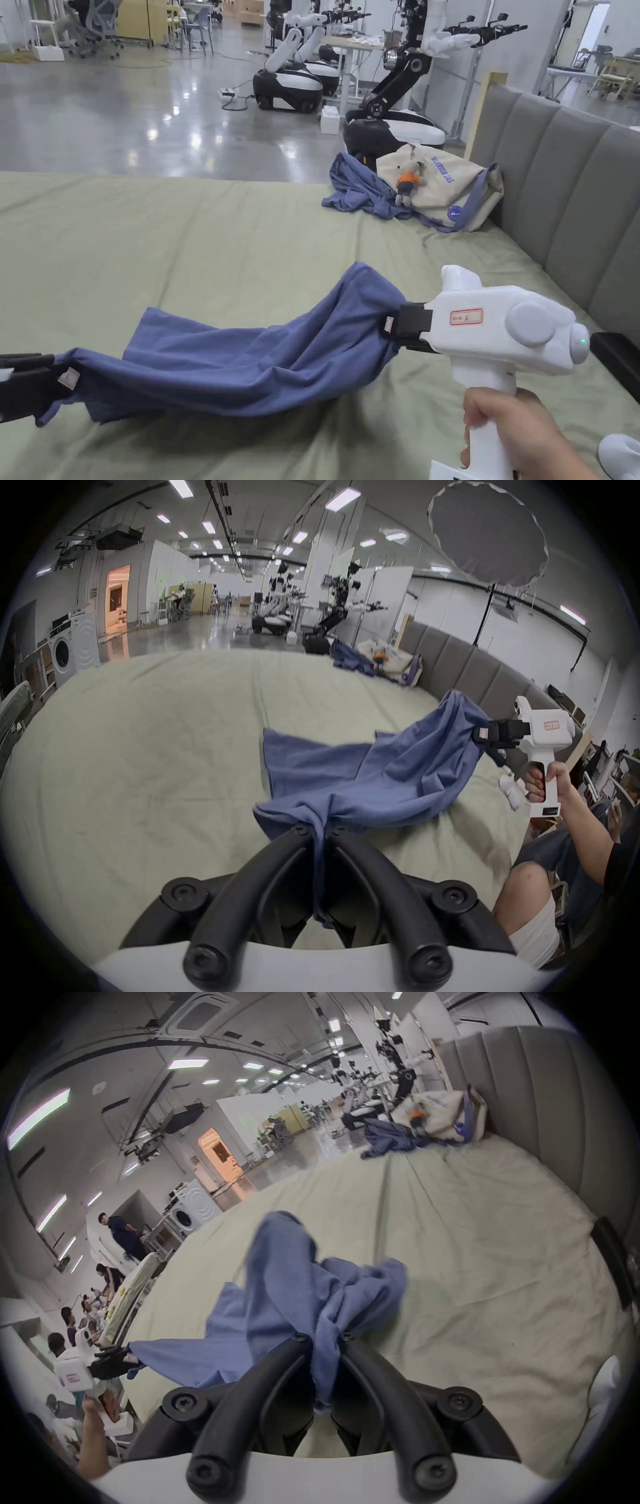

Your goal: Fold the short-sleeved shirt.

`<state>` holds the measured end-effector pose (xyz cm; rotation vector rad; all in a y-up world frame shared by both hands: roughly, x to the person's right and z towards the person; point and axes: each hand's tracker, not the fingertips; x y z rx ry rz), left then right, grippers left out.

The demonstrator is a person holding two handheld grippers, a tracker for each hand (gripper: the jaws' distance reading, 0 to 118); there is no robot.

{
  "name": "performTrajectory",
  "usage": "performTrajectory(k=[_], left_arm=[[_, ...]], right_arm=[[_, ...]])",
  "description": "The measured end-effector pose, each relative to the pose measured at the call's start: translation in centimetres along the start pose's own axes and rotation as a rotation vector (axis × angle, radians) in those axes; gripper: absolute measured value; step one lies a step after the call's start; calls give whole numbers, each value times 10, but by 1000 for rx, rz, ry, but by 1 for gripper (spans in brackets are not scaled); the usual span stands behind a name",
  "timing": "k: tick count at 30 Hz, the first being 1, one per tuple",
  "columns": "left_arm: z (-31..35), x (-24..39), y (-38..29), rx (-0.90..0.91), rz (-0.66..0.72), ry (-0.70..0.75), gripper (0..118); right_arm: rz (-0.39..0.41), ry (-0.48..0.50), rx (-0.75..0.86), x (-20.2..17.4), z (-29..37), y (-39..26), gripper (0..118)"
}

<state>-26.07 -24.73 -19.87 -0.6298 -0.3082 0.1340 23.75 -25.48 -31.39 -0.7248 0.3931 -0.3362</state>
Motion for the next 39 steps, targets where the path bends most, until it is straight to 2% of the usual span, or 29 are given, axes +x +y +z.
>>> performTrajectory(k=[4,8,12,16,18,21,23,31,35,39], left_arm=[[30,4,26,110,-23,4,5],[68,4,72,231,5,-23,5],[105,13,127,334,-47,-17,5],[133,25,184,390,-74,-15,5],[148,32,210,429,-86,-11,5],[166,37,241,479,-75,-24,5],[175,42,257,503,-88,-18,5],[167,36,289,513,-71,11,5],[144,37,290,500,-58,52,5],[117,23,272,485,-27,53,5]], right_arm=[[26,39,48,-23,34,26,6],[117,34,99,-51,75,62,6],[182,12,172,-82,117,99,6],[171,45,215,-108,150,139,6],[244,33,249,-127,167,160,6],[219,35,256,-144,183,187,6],[247,25,276,-157,191,200,6],[285,-23,305,-180,182,227,6],[276,-44,301,-179,156,234,6],[303,-61,288,-167,125,224,6]])
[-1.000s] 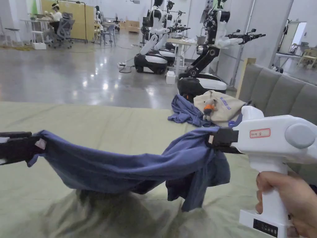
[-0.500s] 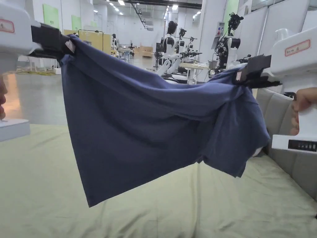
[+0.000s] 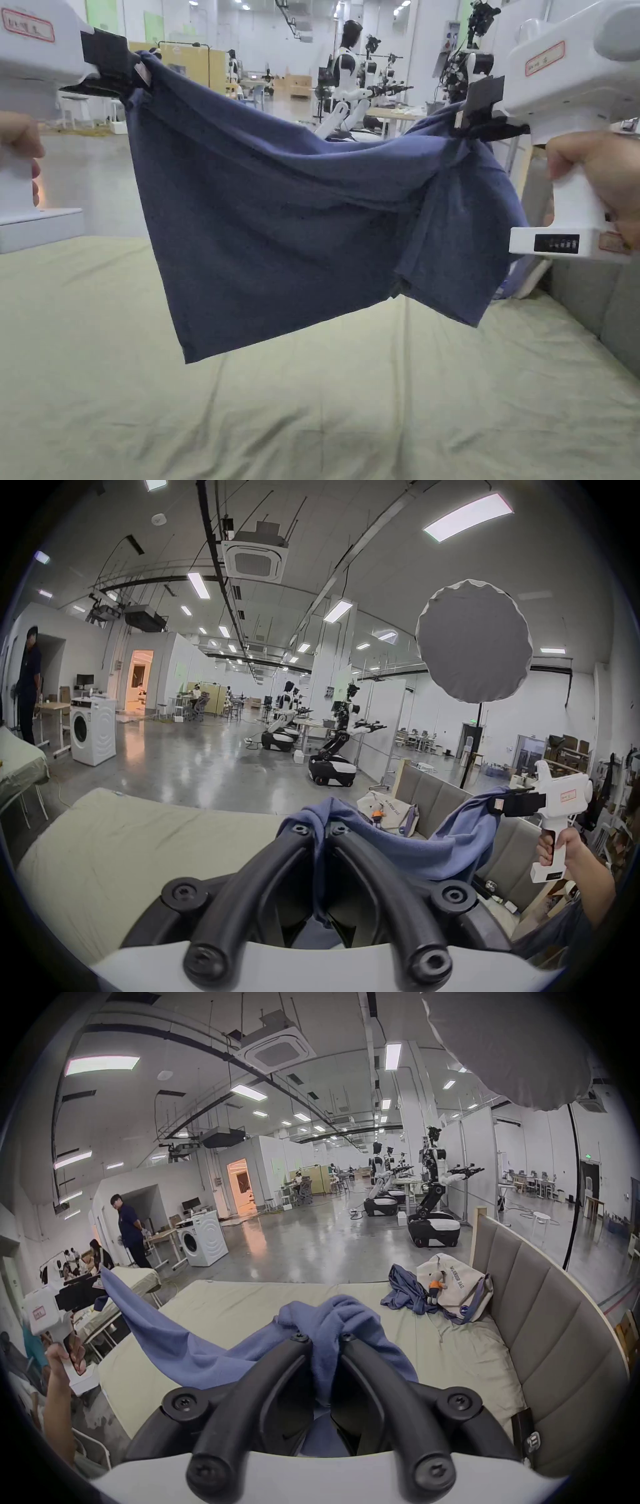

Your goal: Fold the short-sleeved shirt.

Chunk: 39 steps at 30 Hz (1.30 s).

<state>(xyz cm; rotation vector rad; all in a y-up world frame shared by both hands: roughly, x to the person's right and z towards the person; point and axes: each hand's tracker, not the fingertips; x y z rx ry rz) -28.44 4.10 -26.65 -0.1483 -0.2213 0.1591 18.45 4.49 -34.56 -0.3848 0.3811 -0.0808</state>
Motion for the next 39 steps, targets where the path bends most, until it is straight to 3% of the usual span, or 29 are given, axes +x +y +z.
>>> performTrajectory(k=[8,13,17,23,26,28,33,34,35,36,37,38,39], left_arm=[[-1,-15,-121,-170,78,-52,5],[5,-16,-214,-338,106,-47,5],[30,-9,-270,-421,130,-44,5],[76,-6,-304,-498,192,-22,5],[89,-4,-315,-542,170,1,5],[94,-1,-323,-565,197,0,5],[97,12,-331,-528,112,44,6],[98,12,-329,-519,124,43,13],[101,12,-326,-473,114,59,33],[105,13,-323,-436,98,81,68],[108,14,-317,-398,72,93,93],[114,18,-308,-328,13,109,94],[118,21,-299,-274,-43,135,94]], right_arm=[[-79,89,-181,35,-38,-121,6],[-100,82,-338,55,-51,-229,6],[-193,98,-412,72,-36,-293,6],[-189,116,-446,71,18,-331,6],[-132,96,-461,59,35,-347,6],[-137,99,-469,58,37,-355,6],[-79,23,-463,54,33,-371,9],[-82,18,-457,55,35,-369,16],[-86,6,-444,54,38,-366,33],[-103,-6,-402,53,42,-361,62],[-113,-13,-357,51,48,-354,96],[-108,-16,-294,48,57,-344,104],[-84,-37,-217,42,67,-333,104]])
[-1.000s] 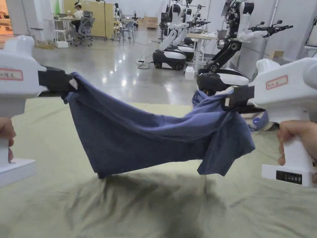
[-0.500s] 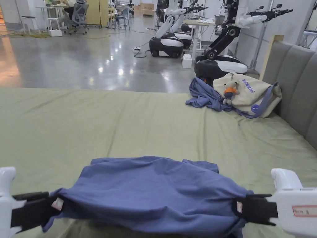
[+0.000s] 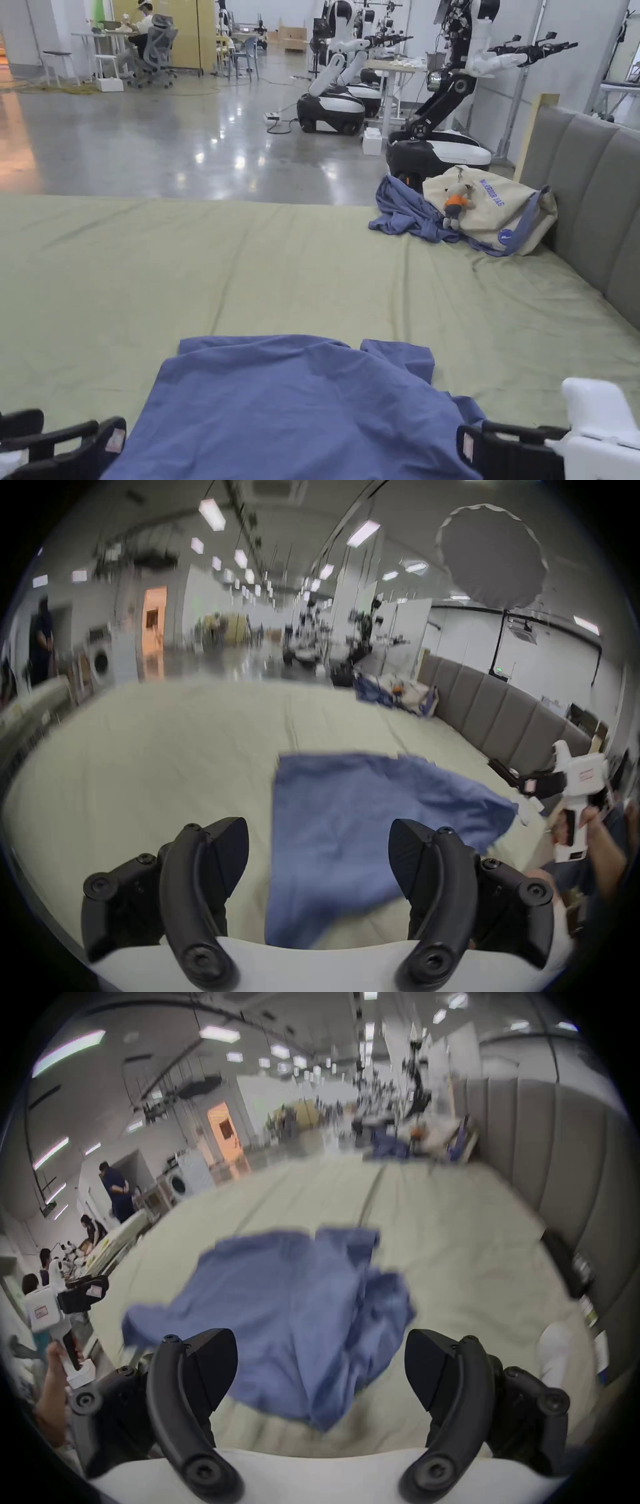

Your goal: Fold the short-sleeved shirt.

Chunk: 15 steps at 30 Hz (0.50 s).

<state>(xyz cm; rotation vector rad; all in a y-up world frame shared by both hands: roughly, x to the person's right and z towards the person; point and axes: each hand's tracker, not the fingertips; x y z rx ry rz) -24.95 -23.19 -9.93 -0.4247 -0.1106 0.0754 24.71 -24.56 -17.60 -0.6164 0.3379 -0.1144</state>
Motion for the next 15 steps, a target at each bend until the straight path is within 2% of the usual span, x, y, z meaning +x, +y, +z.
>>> performTrajectory(k=[2,5,8,9,10,11,12,13,14,15], left_arm=[[15,0,15,142,-52,27,94],[40,0,33,305,-51,43,94],[60,9,29,359,-75,121,93],[66,11,24,358,-78,109,91],[73,14,18,366,-76,102,75],[80,18,12,381,-75,95,46],[85,22,5,390,-81,92,5],[88,26,0,393,-86,106,0],[92,31,-8,411,-100,169,0],[96,33,-13,405,-94,151,0]], right_arm=[[87,-87,187,-18,28,15,105],[188,-189,442,-46,63,19,105],[214,-318,533,-73,82,5,103],[224,-348,539,-80,85,-3,99],[222,-326,549,-85,88,-12,79],[226,-308,573,-89,93,-22,52],[228,-321,585,-94,96,-31,21],[213,-371,595,-100,98,-38,6],[211,-386,599,-102,98,-45,6],[210,-360,600,-102,102,-51,6]])
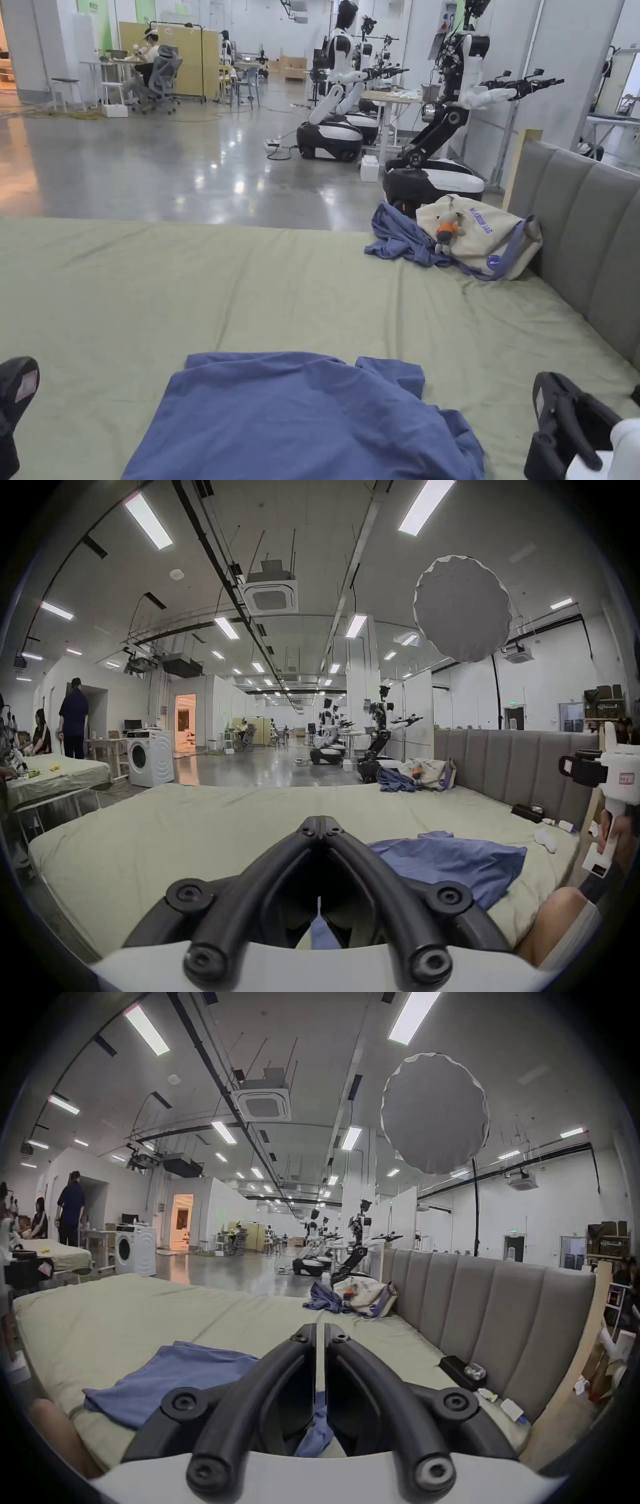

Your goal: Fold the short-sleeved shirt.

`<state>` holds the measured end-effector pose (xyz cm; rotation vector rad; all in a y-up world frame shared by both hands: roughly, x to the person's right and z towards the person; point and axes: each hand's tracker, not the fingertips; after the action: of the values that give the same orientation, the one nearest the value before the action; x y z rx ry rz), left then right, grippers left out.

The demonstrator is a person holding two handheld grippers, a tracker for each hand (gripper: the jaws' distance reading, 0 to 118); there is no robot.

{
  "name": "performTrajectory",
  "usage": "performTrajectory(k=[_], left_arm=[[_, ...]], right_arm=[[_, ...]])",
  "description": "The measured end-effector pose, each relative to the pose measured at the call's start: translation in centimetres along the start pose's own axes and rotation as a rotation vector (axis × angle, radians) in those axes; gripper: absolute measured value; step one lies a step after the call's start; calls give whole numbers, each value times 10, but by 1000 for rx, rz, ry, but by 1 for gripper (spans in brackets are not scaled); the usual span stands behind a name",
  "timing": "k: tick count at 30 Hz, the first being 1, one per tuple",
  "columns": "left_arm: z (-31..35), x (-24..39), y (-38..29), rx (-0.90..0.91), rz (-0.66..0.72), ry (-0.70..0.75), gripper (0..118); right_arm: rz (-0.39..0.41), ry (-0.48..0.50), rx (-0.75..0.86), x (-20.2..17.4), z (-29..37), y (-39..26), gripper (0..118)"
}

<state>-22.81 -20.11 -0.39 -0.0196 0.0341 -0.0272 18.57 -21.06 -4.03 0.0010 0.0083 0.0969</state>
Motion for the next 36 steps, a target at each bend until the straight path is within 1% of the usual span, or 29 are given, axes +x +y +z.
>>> performTrajectory(k=[2,3,4,7,11,14,15,16,17,18,19,22,25,27,29,31,36], left_arm=[[8,-2,-5,-9,49,-61,0],[10,-1,-7,-15,57,-51,0],[11,1,-10,-11,52,-45,0],[5,-6,-15,-50,42,-60,0],[-10,-13,-14,-52,52,-73,0],[-46,-23,-9,-52,35,-110,1],[-64,-27,-8,-80,28,-149,8],[-89,-34,-7,-110,25,-194,47],[-118,-40,-7,-168,32,-240,92],[-147,-39,-6,-256,30,-266,113],[-177,-42,-9,-297,7,-266,116],[-267,-44,-24,-428,-41,-256,116],[-349,-46,-50,-588,-39,-254,115],[-396,-41,-71,-676,-96,-217,115],[-429,-33,-91,-759,-115,-240,115],[-450,-28,-107,-813,-92,-254,115],[-474,-23,-135,-878,-79,-247,114]], right_arm=[[-30,61,36,1,11,-5,6],[-21,38,22,-2,8,-6,6],[-21,39,12,-2,6,-5,6],[-66,71,-17,-1,1,-5,6],[-58,84,-16,-1,-3,-3,6],[-54,100,-34,-2,-9,-3,6],[-57,111,-42,-1,-11,-4,6],[-60,116,-45,-1,-12,-5,6],[-60,118,-49,-2,-13,-5,6],[-59,120,-53,-2,-14,-5,6],[-56,124,-57,-2,-15,-5,6],[-41,131,-64,-3,-20,-4,6],[-25,134,-72,-5,-25,-2,6],[-23,140,-81,-6,-29,-2,6],[-25,142,-100,-7,-36,-3,6],[-23,139,-114,-8,-42,-5,6],[-12,142,-142,-9,-53,-7,6]])
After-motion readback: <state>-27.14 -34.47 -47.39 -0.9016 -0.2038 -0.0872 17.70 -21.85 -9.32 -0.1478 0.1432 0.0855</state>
